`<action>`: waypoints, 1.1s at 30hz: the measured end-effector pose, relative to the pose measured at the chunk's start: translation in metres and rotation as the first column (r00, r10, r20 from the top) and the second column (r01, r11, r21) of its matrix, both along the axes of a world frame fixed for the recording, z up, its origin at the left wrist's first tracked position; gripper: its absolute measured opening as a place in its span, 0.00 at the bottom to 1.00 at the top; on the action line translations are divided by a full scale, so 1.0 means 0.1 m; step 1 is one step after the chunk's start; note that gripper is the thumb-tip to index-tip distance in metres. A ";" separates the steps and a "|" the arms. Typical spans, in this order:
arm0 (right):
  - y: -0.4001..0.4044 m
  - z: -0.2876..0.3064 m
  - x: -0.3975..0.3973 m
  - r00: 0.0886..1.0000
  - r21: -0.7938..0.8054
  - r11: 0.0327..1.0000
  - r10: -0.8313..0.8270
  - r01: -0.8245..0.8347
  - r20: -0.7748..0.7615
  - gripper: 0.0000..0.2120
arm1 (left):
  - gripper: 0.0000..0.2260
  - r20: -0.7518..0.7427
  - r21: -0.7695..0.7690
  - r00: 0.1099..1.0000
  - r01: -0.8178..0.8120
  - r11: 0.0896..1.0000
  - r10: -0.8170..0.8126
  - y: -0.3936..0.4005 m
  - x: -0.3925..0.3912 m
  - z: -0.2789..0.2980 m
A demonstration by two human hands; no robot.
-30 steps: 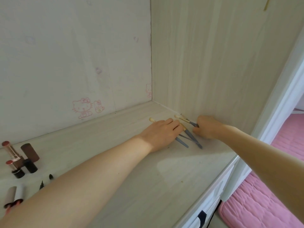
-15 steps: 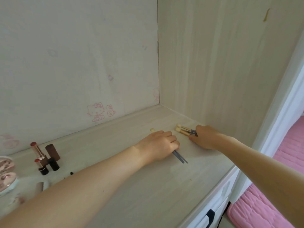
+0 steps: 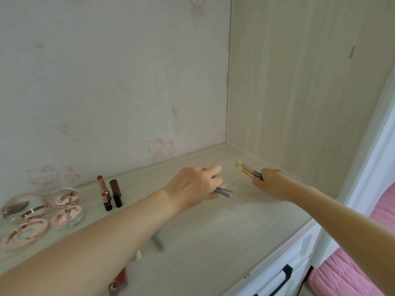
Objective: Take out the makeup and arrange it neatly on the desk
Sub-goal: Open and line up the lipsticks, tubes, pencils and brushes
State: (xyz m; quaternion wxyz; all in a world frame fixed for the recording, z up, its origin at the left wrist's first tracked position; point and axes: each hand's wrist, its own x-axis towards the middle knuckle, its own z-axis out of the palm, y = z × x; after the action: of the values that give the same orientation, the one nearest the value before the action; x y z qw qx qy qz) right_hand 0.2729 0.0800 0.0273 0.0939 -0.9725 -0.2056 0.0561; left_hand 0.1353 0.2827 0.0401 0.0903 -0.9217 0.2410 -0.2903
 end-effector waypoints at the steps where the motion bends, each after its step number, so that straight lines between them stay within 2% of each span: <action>1: 0.04 0.04 -0.07 1.000 0.013 1.000 0.011 -0.011 0.015 0.14 | 0.10 -0.009 -0.026 1.000 -0.030 0.999 0.029 0.04 -0.07 0.01; 3: 0.13 0.12 -0.22 0.998 0.031 0.998 0.047 -0.048 0.031 0.14 | 0.14 -0.029 -0.141 0.997 -0.080 0.987 0.076 0.10 -0.21 0.04; 5: 0.23 0.20 -0.37 0.997 0.100 0.992 0.073 -0.076 0.027 0.15 | 0.17 -0.061 -0.352 0.990 -0.139 0.925 0.126 0.12 -0.38 0.10; 8: 0.40 0.27 -0.59 0.990 0.127 0.981 0.142 -0.144 0.026 0.15 | 0.24 -0.197 -0.622 0.969 -0.243 0.744 0.152 0.18 -0.66 0.19; 10: 0.52 0.31 -0.76 0.985 0.228 0.962 0.165 -0.150 -0.047 0.15 | 0.19 -0.230 -0.748 0.963 -0.266 0.608 0.139 0.23 -0.85 0.23; 13: 0.68 0.35 -1.03 0.947 0.410 0.899 0.252 -0.153 -0.199 0.12 | 0.14 -0.274 -0.826 0.951 -0.307 0.472 0.140 0.34 -1.13 0.26; 15: 0.79 0.36 -1.22 0.918 0.474 0.867 0.305 -0.157 -0.254 0.11 | 0.14 -0.276 -0.863 0.952 -0.307 0.401 0.135 0.44 -1.31 0.25; 21: 1.09 0.35 -1.81 0.868 0.520 0.833 0.389 -0.188 -0.308 0.12 | 0.13 -0.305 -0.939 0.946 -0.317 0.131 0.106 0.57 -2.03 0.21; 25: 1.29 0.30 -2.19 0.845 0.463 0.816 0.485 -0.346 -0.224 0.13 | 0.12 -0.303 -0.949 0.948 -0.309 0.054 0.099 0.65 -2.55 0.10; 26: 1.34 0.29 -2.29 0.841 0.437 0.811 0.506 -0.389 -0.190 0.13 | 0.12 -0.293 -0.951 0.951 -0.300 0.075 0.094 0.66 -2.68 0.06; 27: 1.41 0.27 -2.38 0.835 0.420 0.803 0.525 -0.423 -0.163 0.13 | 0.12 -0.278 -0.948 0.955 -0.291 0.133 0.103 0.68 -2.82 0.03; 30: 1.59 0.21 -2.63 0.804 0.401 0.772 0.581 -0.493 -0.130 0.14 | 0.12 -0.242 -0.827 0.940 -0.328 0.456 0.239 0.81 -3.23 -0.06; 33: 1.75 0.17 -2.82 0.787 0.337 0.762 0.611 -0.553 -0.089 0.15 | 0.10 -0.220 -0.706 0.945 -0.325 0.630 0.241 0.94 -3.59 -0.17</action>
State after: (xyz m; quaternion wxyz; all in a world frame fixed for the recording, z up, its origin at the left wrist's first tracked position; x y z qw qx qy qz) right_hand -0.0091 0.2553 0.0439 0.2343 -0.8244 -0.4943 0.1454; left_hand -0.2237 0.3767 0.0235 -0.2550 -0.9197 -0.0390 -0.2959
